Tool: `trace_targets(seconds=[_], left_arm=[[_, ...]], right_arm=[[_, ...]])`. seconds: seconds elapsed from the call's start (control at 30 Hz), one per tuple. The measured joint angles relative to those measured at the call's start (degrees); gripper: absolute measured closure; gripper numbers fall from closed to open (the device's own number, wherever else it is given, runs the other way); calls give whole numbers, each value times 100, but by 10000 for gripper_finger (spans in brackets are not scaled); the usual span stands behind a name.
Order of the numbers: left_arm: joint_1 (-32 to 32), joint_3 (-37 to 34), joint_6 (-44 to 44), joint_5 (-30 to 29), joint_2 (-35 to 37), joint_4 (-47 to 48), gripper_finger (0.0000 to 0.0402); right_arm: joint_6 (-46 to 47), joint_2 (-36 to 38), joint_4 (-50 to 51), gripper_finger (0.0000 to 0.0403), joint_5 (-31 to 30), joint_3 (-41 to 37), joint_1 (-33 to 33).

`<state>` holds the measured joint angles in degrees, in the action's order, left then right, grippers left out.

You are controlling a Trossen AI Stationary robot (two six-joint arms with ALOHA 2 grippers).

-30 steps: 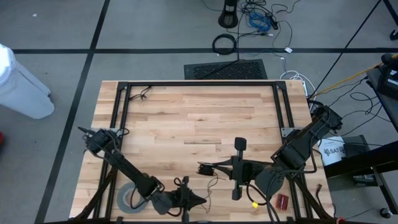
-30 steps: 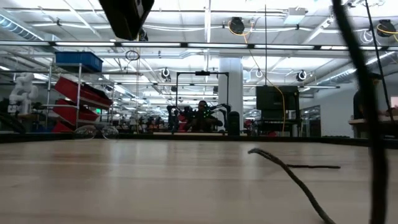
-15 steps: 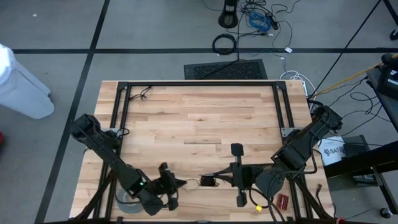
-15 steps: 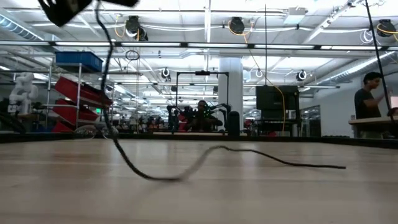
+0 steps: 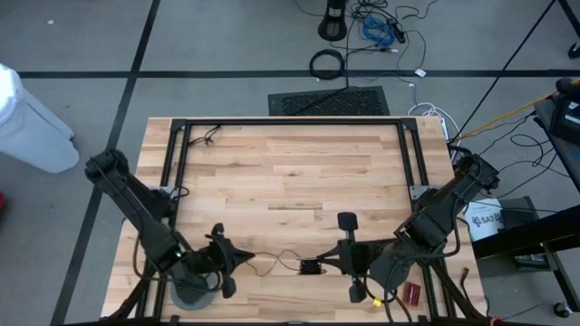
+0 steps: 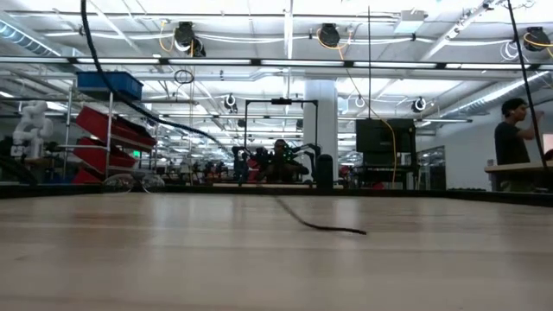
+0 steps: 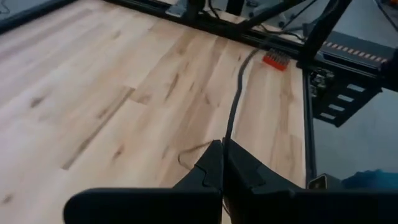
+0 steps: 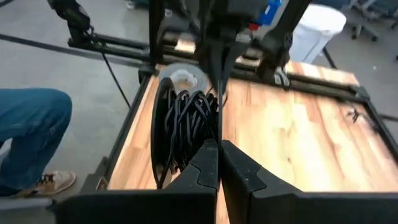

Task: Coil cords
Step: Coil the black wire onto the spool

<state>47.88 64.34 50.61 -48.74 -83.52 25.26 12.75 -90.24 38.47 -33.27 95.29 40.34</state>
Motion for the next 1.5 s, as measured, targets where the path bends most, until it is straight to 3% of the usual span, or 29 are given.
trace_targets(seconds=[0.2,0.57,0.73,1.07,1.5], left_arm=[[27,0,-150,-150,438,298,400],[63,0,301,-129,401,957,400],[63,0,235,-45,388,696,400],[-72,0,-971,60,106,-671,400],[-230,0,-909,232,-94,-656,400]], right_arm=[[236,0,99,403,42,-2,60],[226,-7,-124,403,-53,-2,169],[157,-7,-302,403,-425,-2,184],[-465,-7,-1100,403,-559,-2,179],[-784,-11,-1432,403,-540,-2,254]])
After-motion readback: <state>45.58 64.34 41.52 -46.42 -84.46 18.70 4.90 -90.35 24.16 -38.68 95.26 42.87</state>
